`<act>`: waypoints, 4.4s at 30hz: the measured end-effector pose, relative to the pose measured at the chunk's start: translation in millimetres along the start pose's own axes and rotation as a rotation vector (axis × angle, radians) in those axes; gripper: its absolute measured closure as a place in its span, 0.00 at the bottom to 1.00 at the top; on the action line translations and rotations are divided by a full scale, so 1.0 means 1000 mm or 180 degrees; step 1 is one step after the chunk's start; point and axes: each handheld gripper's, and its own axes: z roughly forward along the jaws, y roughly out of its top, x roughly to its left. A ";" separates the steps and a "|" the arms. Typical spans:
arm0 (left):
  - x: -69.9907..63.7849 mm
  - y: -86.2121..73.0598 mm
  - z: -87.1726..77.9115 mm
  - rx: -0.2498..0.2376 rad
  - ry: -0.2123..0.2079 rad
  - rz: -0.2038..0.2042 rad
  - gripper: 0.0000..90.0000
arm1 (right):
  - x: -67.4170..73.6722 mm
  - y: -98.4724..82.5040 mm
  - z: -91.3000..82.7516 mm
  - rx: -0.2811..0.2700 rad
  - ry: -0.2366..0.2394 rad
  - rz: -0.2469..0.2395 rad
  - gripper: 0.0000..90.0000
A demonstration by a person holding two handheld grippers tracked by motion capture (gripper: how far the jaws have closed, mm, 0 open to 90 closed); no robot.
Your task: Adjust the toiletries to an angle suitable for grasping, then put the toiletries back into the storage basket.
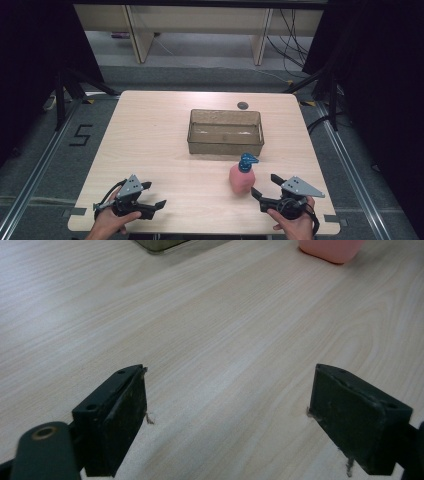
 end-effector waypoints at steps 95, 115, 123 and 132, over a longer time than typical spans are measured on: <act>0.001 0.003 0.004 -0.0015 0.0009 -0.0086 0.16 | 0.002 0.034 0.060 -0.0095 0.0399 -0.0202 0.39; 0.001 0.003 0.004 -0.0006 -0.0020 -0.0074 0.16 | 0.000 0.034 0.068 -0.0072 0.0391 -0.0194 0.50; 0.000 0.003 0.005 -0.0039 -0.0024 -0.0076 0.16 | 0.005 0.036 0.066 -0.0044 0.0308 -0.0292 0.55; 0.000 0.003 0.003 -0.0033 -0.0042 -0.0069 0.16 | 0.011 0.039 0.063 0.0002 0.0204 -0.0397 0.59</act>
